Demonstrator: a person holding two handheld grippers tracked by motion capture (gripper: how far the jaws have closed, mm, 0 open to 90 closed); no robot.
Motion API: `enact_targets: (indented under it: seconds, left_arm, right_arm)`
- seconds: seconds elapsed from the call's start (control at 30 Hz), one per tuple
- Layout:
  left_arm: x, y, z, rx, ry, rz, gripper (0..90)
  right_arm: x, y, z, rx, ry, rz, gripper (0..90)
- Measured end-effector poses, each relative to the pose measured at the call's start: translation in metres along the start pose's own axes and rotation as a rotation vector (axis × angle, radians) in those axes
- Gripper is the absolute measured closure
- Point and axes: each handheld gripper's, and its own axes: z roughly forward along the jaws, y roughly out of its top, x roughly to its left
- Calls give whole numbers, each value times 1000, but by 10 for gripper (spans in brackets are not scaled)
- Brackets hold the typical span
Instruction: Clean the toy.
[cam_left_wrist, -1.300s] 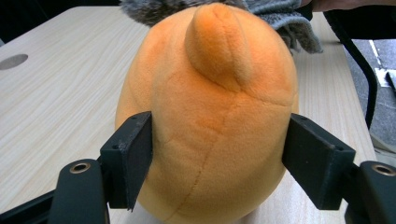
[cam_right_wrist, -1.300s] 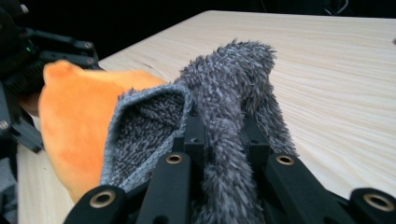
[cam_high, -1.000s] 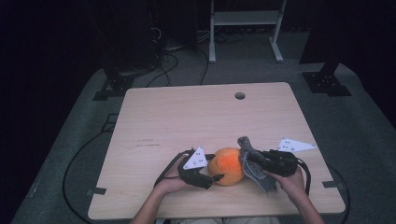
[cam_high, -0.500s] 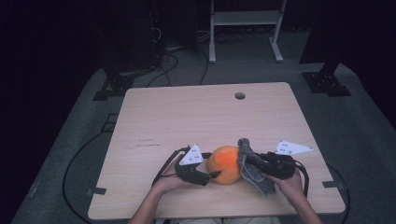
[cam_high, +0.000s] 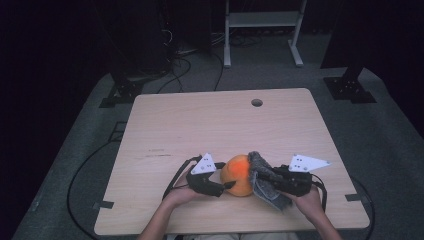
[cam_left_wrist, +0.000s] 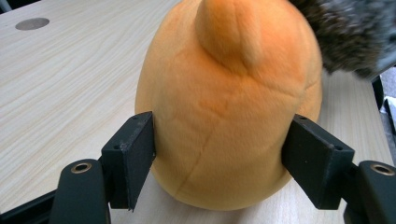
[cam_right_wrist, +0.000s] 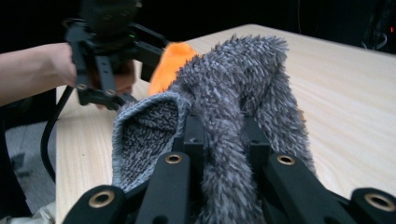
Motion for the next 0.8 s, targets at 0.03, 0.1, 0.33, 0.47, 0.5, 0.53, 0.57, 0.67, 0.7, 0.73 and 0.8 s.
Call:
enact_targets:
  seconds: [0.03, 0.1, 0.33, 0.47, 0.5, 0.53, 0.57, 0.67, 0.7, 0.73, 0.8]
  left_arm:
    - [0, 0, 1, -6, 4, -7, 286]
    - [0, 1, 2, -10, 3, -10, 288]
    - [0, -1, 4, -11, -18, -11, 295]
    - [-2, -1, 6, -22, -28, 9, 282]
    - [-4, -2, 7, -27, -30, 15, 277]
    - [-6, -1, 9, -26, -33, 17, 275]
    - [-8, -1, 10, -22, -37, 22, 277]
    - [-12, 3, 10, -13, -43, 58, 268]
    - [-13, 3, 10, -15, -40, 73, 245]
    - [-12, 3, 9, -20, -41, 77, 215]
    - [-8, 3, 11, -37, -44, 71, 161]
  right_arm:
    - [-4, -2, -1, 5, -12, 13, 760]
    - [-9, -3, -4, 27, -52, 24, 759]
    - [-16, -4, -7, 65, -75, 40, 759]
    - [-9, 3, -13, 28, -101, 20, 757]
    - [-5, 8, -14, -16, -78, 16, 757]
    - [0, 13, -14, -50, -53, 7, 757]
    - [6, 18, -12, -54, -49, -24, 757]
    - [17, 24, 0, 0, -38, -86, 758]
    - [18, 22, 3, 18, -47, -104, 758]
    - [17, 20, 4, 19, -49, -107, 759]
    - [14, 17, 1, 14, -21, -84, 759]
